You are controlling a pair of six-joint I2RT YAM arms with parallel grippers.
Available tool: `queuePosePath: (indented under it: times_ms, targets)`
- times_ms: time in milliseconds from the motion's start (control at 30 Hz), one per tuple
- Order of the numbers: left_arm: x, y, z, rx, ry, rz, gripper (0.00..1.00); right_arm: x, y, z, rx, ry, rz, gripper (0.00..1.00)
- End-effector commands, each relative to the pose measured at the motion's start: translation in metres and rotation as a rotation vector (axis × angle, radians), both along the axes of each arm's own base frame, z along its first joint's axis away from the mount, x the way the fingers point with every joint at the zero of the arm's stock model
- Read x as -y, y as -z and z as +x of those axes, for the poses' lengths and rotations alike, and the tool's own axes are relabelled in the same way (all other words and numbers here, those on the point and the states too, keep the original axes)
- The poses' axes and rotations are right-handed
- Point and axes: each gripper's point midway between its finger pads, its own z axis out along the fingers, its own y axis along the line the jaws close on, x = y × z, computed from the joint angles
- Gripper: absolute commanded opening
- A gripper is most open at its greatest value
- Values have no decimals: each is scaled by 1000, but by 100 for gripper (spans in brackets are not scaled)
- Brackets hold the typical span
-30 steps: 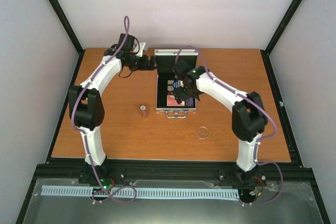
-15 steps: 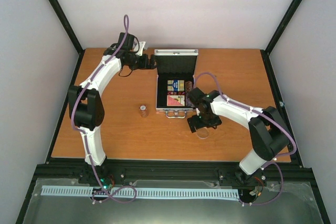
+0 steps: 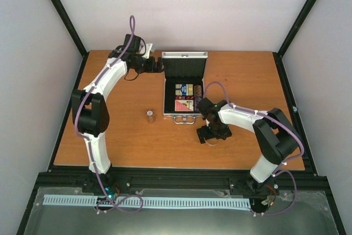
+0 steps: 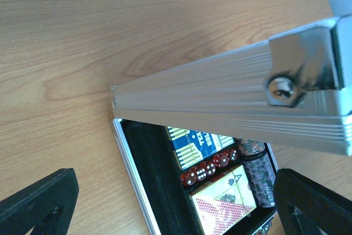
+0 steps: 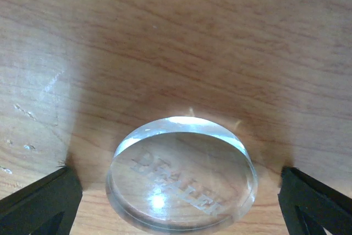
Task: Pack up texas hold em set
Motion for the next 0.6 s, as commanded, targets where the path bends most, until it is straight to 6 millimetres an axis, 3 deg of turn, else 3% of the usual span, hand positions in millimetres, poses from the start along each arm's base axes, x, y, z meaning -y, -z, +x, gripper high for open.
queuePosePath:
  times_ms: [0,100,233,333,433,567]
  targets:
    - [-5,-9,1,18,-3,5,100,5,10,1,12,25,-29,99]
    - [-5,-9,1,20,-5,10,100,7,10,0,10,22,-38,89]
    - [-6,-8,1,17,-6,12,100,6,8,-2,5,26,-24,58]
    - [-6,-7,0,15,-8,14,100,5,3,-2,12,32,-18,40]
    - [-6,-7,0,16,-8,13,100,5,-5,2,25,32,-18,33]
    - [-6,-10,-1,22,-7,14,100,-1,-26,14,63,23,-11,30]
